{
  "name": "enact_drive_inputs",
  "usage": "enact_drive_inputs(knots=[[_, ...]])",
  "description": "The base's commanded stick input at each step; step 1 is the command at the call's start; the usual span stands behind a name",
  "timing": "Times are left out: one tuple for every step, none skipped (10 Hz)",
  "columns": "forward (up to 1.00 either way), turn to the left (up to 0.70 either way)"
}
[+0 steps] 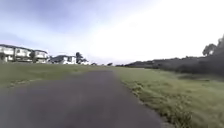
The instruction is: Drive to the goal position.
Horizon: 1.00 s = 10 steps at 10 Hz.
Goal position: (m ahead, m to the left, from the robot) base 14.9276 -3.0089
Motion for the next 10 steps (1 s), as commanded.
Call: enact_drive_inputs(knots=[[1.00,0.00],[1.00,0.00],[1.00,0.00],[1.00,0.00],[1.00,0.00],[1.00,0.00],[1.00,0.05],[1.00,0.20],[1.00,0.27],[1.00,0.27]])
